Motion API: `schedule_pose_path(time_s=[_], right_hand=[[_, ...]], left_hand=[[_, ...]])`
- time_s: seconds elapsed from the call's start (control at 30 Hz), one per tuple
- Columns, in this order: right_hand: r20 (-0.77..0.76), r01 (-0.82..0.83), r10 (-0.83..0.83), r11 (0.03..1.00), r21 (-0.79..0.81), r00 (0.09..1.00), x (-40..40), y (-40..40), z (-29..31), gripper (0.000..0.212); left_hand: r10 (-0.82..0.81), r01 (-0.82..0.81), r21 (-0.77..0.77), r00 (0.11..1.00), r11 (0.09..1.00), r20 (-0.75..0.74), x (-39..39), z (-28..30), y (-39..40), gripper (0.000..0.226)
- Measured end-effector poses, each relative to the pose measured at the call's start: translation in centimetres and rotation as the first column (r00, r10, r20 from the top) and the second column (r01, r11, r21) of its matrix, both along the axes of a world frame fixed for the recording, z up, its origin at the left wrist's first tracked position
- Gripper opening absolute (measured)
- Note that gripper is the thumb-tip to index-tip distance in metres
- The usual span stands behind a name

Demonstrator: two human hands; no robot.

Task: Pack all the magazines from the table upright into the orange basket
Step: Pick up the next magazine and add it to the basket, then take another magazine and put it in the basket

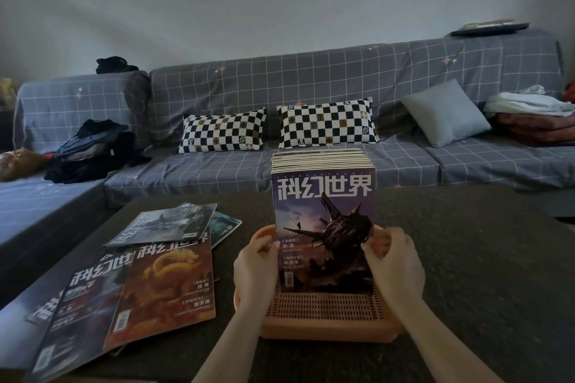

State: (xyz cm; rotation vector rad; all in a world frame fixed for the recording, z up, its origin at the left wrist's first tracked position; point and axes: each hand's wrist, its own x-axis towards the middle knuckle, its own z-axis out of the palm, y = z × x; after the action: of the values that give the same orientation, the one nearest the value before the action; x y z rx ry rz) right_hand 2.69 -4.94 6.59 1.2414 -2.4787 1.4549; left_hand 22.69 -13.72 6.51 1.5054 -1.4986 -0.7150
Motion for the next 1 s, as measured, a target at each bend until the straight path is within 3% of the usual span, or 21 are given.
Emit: schedule_pose_path(time_s=[0.17,0.43,0.77,1.0], right_hand=[[-0.069,-0.102,0.095,0.99,-0.096,0.993,1.8,0.7,0.8,0.025],[0.041,-0.418,0.428,0.897,-0.145,0.903,7.9,-0.3,2.4,0.017],[0.055,-0.628,0.631,0.776,-0.056,0.774,17.3,-5.1,1.4,0.015],[0.135,-0.709,0.701,0.66,0.249,0.7,21.9,-9.8,-0.1,0.036]], left_hand=[[0.009,-0.009,-0.013,1.0,1.0,0.023,0.6,0.8,1.1,0.026],[-0.001,0.001,-0.056,1.0,0.998,-0.005,4.1,2.4,2.3,0.02],[0.111,-0.11,-0.017,0.991,0.994,0.08,13.7,0.7,1.2,0.019],[0.204,-0.233,0.1,0.949,0.967,0.239,18.6,-2.5,-0.4,0.026]])
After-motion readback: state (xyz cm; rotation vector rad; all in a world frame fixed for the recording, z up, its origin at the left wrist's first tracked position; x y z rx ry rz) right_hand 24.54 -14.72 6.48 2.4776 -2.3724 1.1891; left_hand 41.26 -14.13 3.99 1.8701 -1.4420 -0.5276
